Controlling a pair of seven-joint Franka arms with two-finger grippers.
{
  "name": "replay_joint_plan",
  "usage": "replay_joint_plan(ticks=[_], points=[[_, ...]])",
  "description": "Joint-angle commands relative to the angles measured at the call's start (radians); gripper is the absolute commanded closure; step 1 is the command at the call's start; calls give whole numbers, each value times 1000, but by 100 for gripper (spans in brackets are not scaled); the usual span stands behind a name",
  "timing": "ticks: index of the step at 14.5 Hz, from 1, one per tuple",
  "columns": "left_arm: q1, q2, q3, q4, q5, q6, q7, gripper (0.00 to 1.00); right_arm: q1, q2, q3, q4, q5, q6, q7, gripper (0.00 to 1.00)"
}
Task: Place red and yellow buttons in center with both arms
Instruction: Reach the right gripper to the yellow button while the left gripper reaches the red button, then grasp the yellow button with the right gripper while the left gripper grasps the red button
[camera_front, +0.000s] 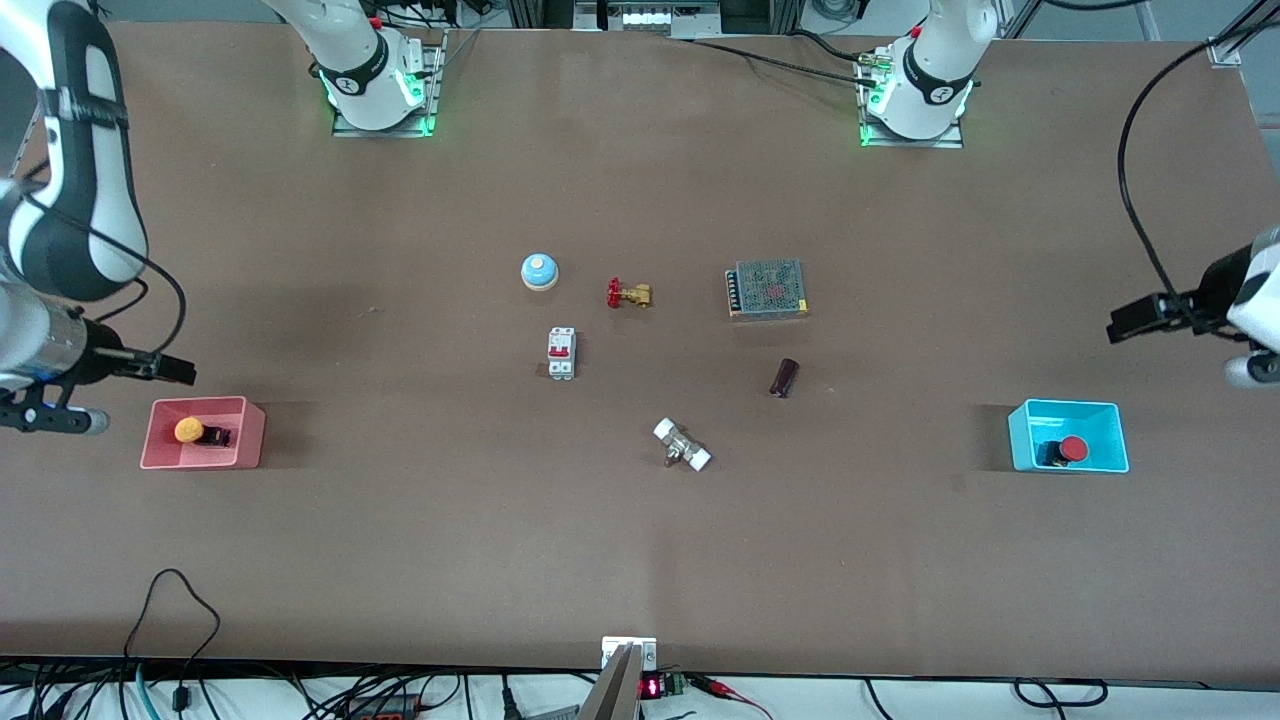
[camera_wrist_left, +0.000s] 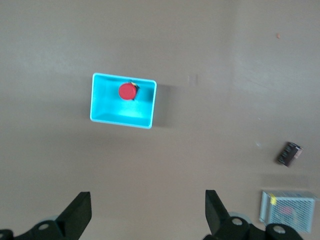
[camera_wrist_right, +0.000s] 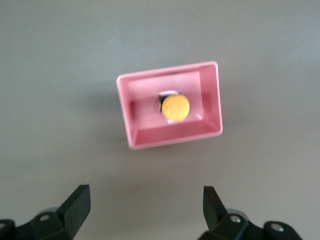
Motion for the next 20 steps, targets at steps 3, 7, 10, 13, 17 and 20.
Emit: replay_joint_plan(ticks=[3, 7, 10, 13, 17, 20], points=[[70, 157, -5, 29, 26, 156, 142, 0, -18, 126, 7, 58, -16, 118, -25, 0], [74, 288, -3, 29, 26, 275, 194, 0, -52, 192, 8, 58, -5, 223, -94, 0], [102, 360, -3, 28, 26, 346, 237, 0, -58, 223, 8, 60, -5, 232, -119, 0], [116, 403, -3, 25, 26, 390, 254, 0, -64, 254, 11, 60, -2, 280, -164, 0], [117, 452, -3, 17, 26, 435, 254, 0, -75, 275, 13, 60, 8, 286, -197, 0], [117, 472, -2, 11, 26, 449, 252, 3, -74, 294, 14, 72, 8, 286, -217, 0]])
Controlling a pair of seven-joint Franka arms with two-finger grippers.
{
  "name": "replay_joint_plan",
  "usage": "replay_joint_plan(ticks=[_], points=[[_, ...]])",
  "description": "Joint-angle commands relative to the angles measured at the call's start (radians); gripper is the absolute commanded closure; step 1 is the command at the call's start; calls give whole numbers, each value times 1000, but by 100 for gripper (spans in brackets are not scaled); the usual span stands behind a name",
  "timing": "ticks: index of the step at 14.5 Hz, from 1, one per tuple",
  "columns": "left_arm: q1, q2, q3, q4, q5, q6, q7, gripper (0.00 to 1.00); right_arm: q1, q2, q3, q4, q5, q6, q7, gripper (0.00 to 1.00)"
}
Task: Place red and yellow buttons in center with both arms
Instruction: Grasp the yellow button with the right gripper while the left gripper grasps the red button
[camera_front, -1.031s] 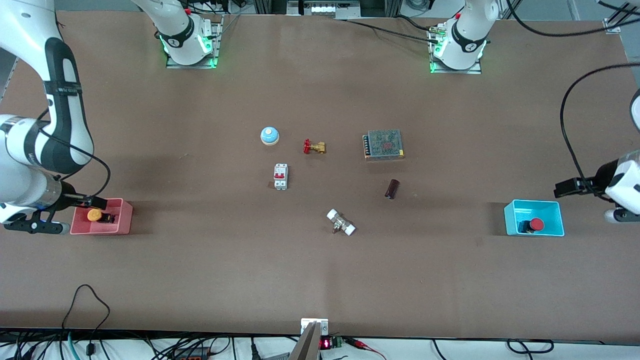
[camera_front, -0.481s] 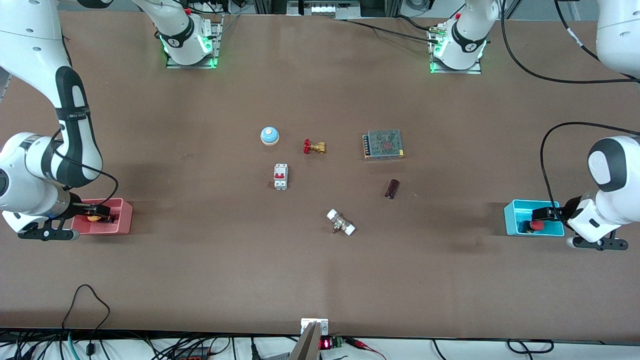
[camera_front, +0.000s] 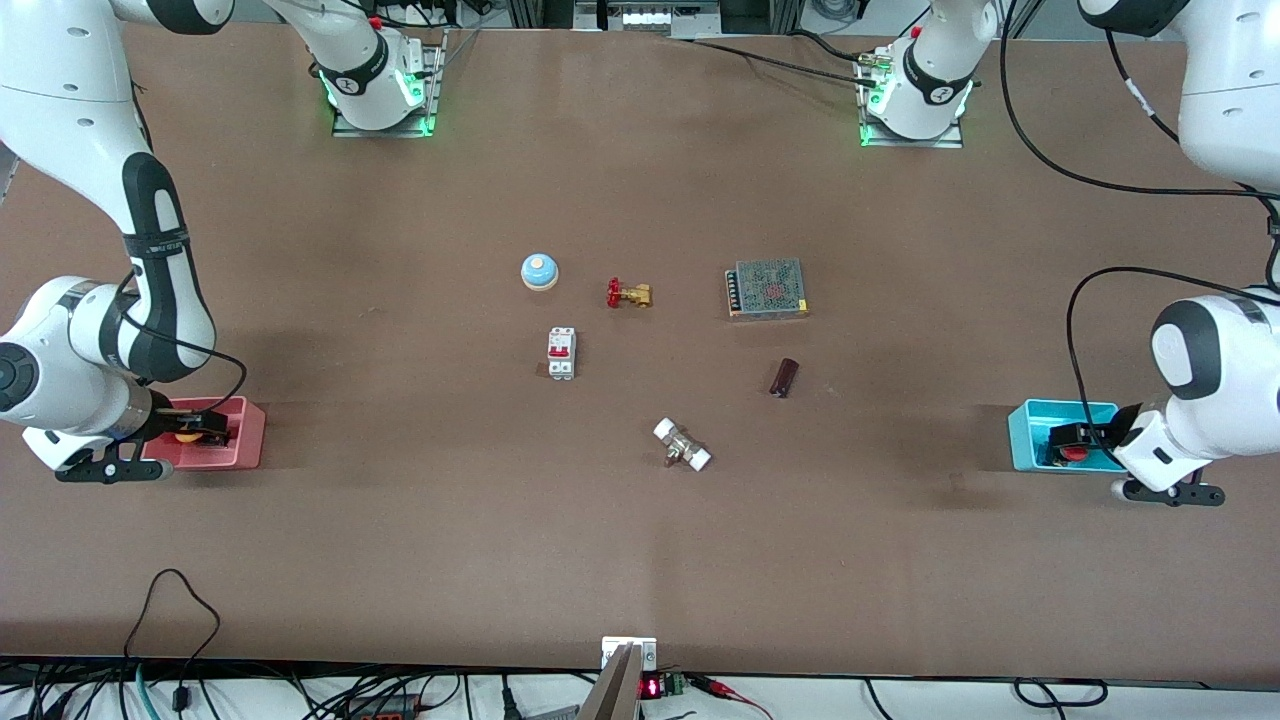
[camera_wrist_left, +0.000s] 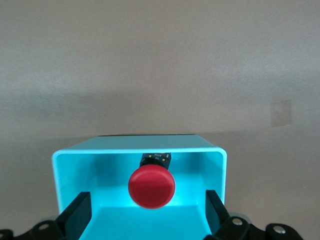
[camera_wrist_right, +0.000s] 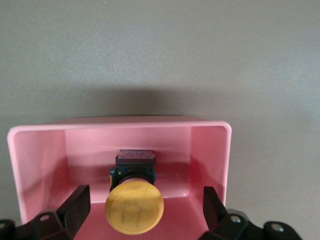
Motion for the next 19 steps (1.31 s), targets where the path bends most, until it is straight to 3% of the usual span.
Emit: replay_joint_plan(ticks=[1, 5, 9, 13, 18, 19], points=[[6, 15, -4, 7, 17, 13, 13, 9, -12, 28, 14, 43, 10, 2, -45, 0], [9, 13, 0, 7, 17, 4, -3, 49, -14, 44, 15, 60, 25, 2, -45, 0], [5, -2, 0, 9, 17, -10, -36, 74, -17, 57, 15, 71, 89, 0, -76, 1], [-3, -77, -1, 12, 40, -74, -36, 79, -29, 55, 15, 69, 94, -8, -82, 9], [-20, -163, -35, 10, 60, -154, -104, 79, -35, 54, 15, 71, 110, -35, -83, 9], [-25, -169, -49, 12, 59, -163, -134, 79, -35, 54, 15, 71, 110, -37, -83, 13]])
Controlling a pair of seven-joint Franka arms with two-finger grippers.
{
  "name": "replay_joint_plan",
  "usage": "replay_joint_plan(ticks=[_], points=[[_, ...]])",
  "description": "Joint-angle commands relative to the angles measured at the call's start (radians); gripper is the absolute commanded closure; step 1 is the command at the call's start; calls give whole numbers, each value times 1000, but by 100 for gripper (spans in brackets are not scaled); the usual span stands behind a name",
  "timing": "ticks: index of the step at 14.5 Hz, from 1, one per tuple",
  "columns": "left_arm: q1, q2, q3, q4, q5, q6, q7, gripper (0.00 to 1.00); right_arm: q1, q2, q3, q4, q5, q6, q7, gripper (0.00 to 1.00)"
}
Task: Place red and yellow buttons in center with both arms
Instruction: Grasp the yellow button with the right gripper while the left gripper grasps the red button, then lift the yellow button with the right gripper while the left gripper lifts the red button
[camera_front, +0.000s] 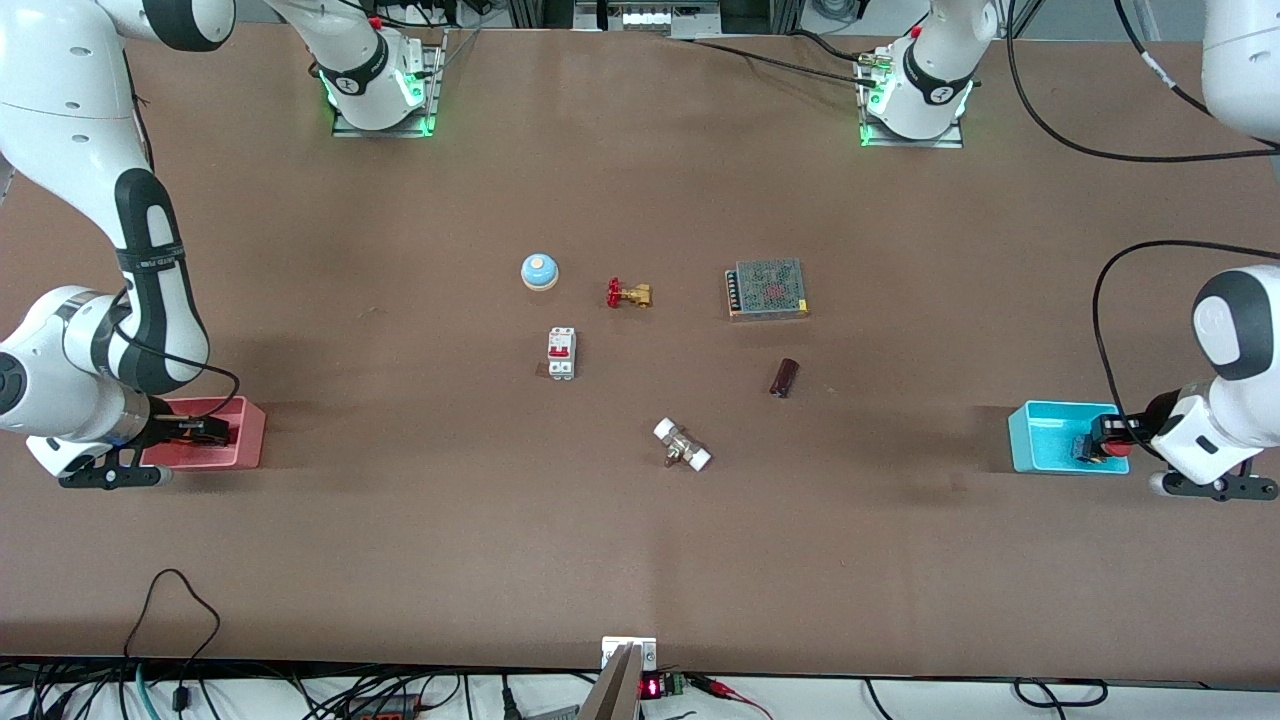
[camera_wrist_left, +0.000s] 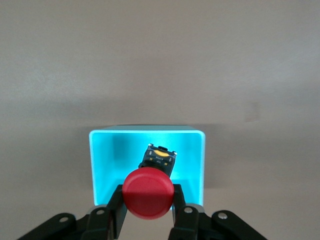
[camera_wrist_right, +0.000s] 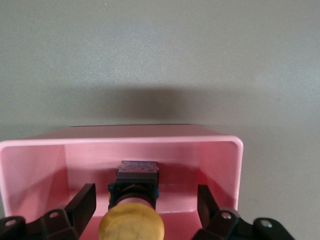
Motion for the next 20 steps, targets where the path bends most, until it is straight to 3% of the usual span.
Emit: replay_joint_plan(ticks=[1, 2, 4, 8, 12, 16, 20], points=[[-15, -34, -44, -15, 26, -36, -100, 79, -12, 6, 11, 21, 19, -23, -25, 17], [-15, -34, -70, -18, 24, -37, -141, 79, -12, 6, 11, 23, 19, -24, -25, 28], [-21, -25, -110, -30, 21, -37, -213, 79, -10, 4, 11, 23, 19, -26, -25, 42], [-104, 1, -132, -53, 18, -34, -410, 79, -9, 0, 11, 24, 18, -30, -27, 55], [-190, 21, -132, -113, 18, 39, -579, 79, -3, -20, 11, 64, 16, -79, -42, 57], [-219, 52, -132, -140, 18, 101, -613, 79, 3, -66, 11, 194, 13, -295, -62, 57], [-223, 74, -132, -163, 20, 139, -613, 71, 74, -148, 11, 192, 18, -375, -27, 57]])
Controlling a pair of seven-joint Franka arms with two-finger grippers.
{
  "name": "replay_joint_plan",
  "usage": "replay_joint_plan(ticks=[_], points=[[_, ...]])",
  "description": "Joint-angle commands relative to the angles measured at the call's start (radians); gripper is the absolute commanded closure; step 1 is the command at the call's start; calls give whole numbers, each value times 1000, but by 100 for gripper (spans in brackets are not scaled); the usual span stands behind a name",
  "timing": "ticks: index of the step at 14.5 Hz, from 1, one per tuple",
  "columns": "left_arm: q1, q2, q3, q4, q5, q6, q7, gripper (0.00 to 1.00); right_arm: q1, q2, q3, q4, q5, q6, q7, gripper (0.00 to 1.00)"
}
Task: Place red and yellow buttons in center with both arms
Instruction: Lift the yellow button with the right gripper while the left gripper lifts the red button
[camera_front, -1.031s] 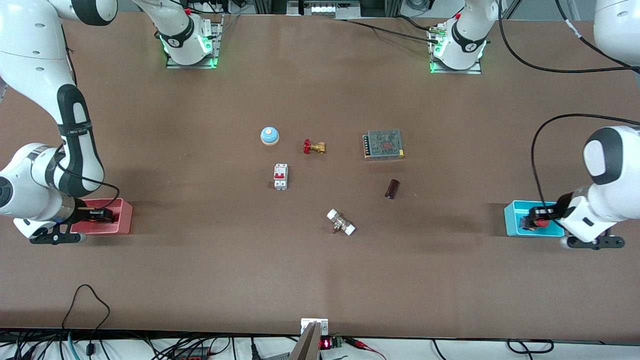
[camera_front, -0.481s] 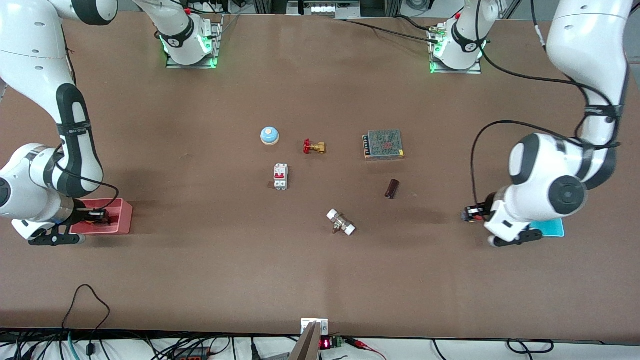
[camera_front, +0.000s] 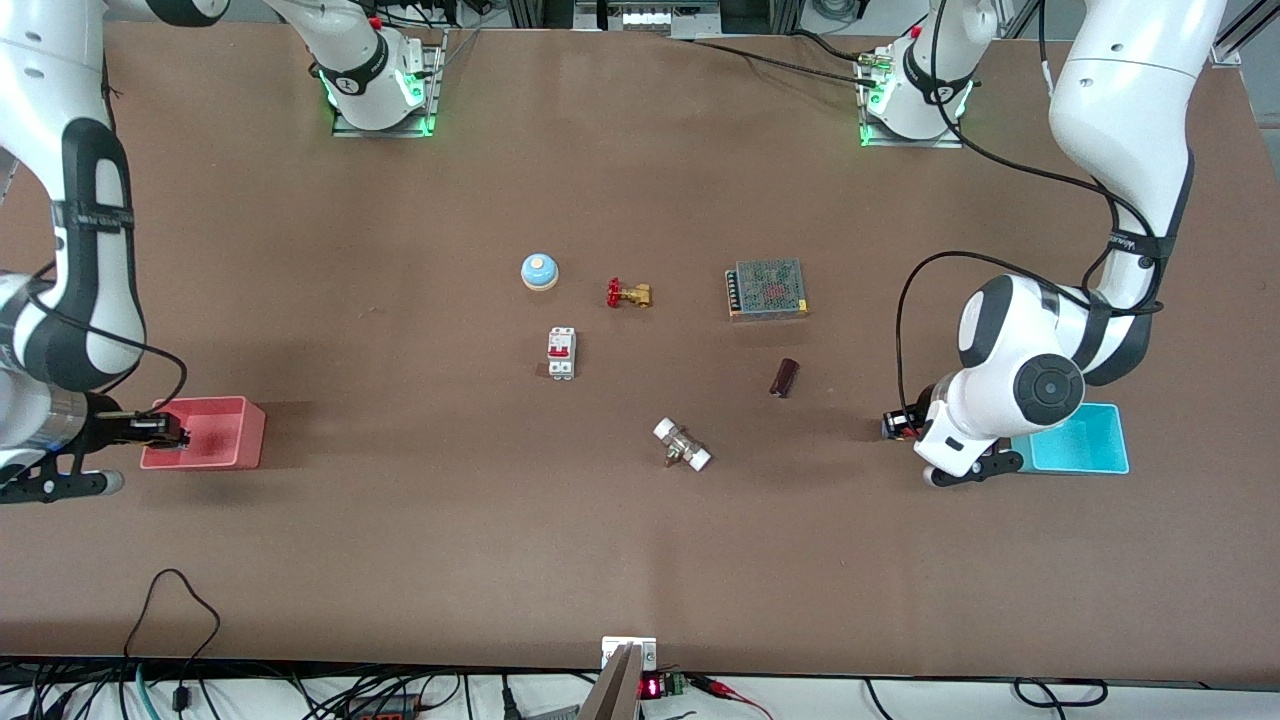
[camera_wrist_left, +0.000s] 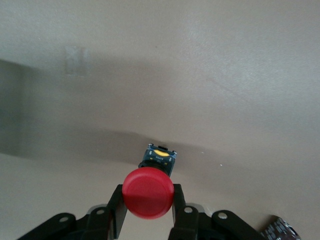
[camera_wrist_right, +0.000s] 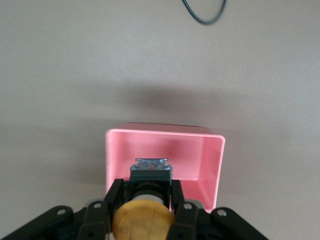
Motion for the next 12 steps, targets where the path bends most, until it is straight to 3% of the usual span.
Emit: replay_joint_plan(ticks=[1, 7, 8, 12], points=[[-1, 5, -2, -24, 20, 46, -14, 65, 54, -41, 2, -16, 16, -65, 36, 57], [5, -4, -1, -1, 20, 41, -21, 14, 255, -41, 3, -40, 26, -71, 191, 57], [9, -13, 1, 1, 23, 40, -10, 0, 290, -36, 3, -42, 44, -71, 208, 57], [41, -117, 7, -2, 26, -24, 91, 0, 387, -18, 3, -73, 98, -62, 312, 57]])
